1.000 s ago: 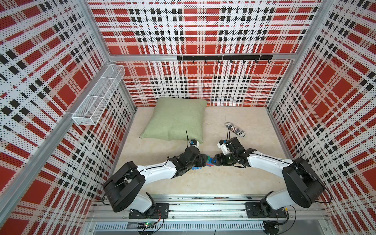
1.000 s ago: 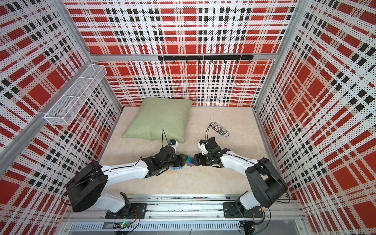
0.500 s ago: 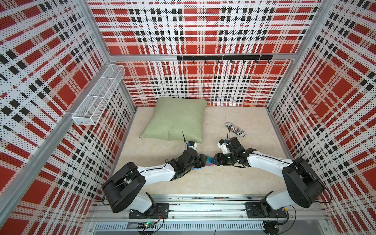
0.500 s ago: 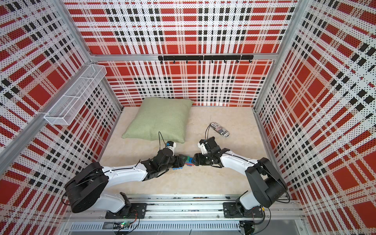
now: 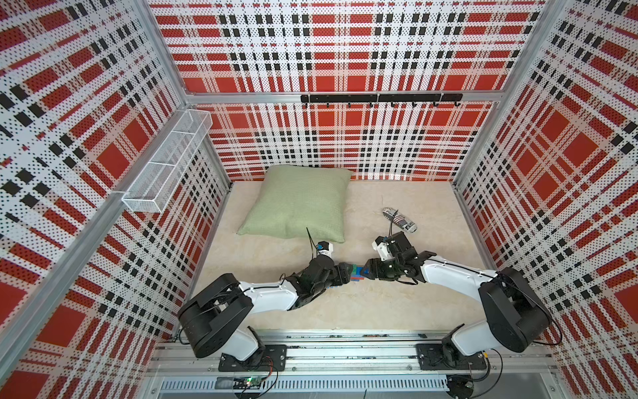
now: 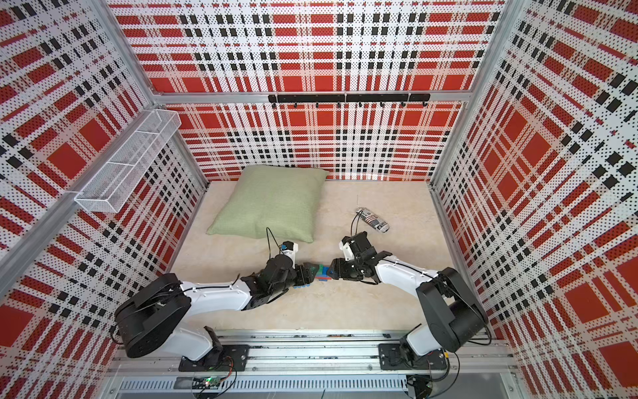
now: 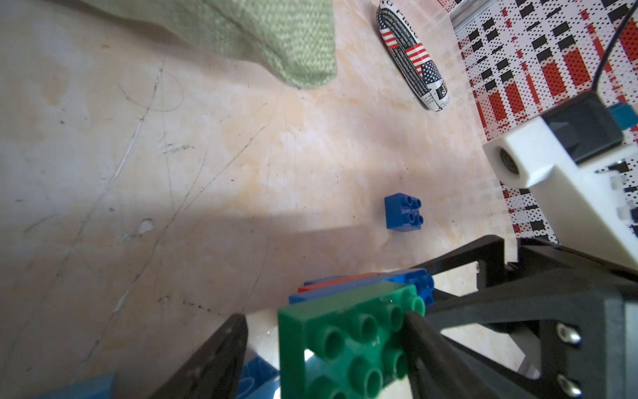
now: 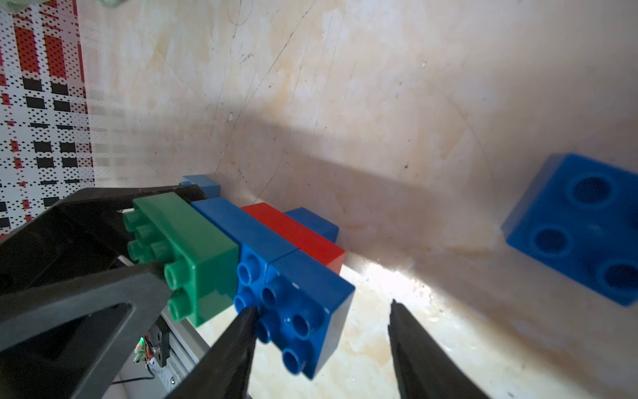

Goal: Assemble a heart with lego
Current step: Assemble the lego brick with the lego brick.

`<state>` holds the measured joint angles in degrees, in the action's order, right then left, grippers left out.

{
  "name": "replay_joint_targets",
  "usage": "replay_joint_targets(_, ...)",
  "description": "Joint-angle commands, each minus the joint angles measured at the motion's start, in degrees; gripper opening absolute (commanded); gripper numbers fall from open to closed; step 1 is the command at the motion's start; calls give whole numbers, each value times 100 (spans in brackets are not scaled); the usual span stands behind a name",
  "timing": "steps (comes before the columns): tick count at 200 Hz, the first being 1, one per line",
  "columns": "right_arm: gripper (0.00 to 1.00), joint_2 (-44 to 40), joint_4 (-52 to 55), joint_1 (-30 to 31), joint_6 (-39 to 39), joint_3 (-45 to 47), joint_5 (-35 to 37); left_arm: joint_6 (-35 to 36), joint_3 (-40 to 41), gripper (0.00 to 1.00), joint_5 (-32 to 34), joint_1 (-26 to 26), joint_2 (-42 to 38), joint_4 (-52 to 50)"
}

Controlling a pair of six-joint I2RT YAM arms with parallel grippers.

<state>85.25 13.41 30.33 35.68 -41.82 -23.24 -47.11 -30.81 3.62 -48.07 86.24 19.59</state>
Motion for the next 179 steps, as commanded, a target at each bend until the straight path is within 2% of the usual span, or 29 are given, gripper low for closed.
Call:
replay_joint_targets(1, 63, 79, 147, -156, 101, 128, 430, 224, 70, 74, 352, -31, 421, -1476)
replay_joint_targets(69, 64, -4, -40, -259, 211, 157, 353, 624, -738, 76, 433, 208, 70, -1752)
replay_joint_targets(122, 65, -170, 45, -256, 200, 179, 358, 870, -1402, 78, 433, 193, -334, -1643)
replay_joint_targets(142, 65, -251, 74, -275, 228, 179, 469, 980, -1481, 78, 404, 202, -409, -1712)
replay_joint_targets(159, 66, -371, 108, -280, 182, 78, 334, 1062, -1441, 78, 715, 234, -592, -1988)
replay_joint_targets(179, 69, -740, 185, -275, 108, 43, 453, 1091, -1238, 78, 676, 447, -870, -2083)
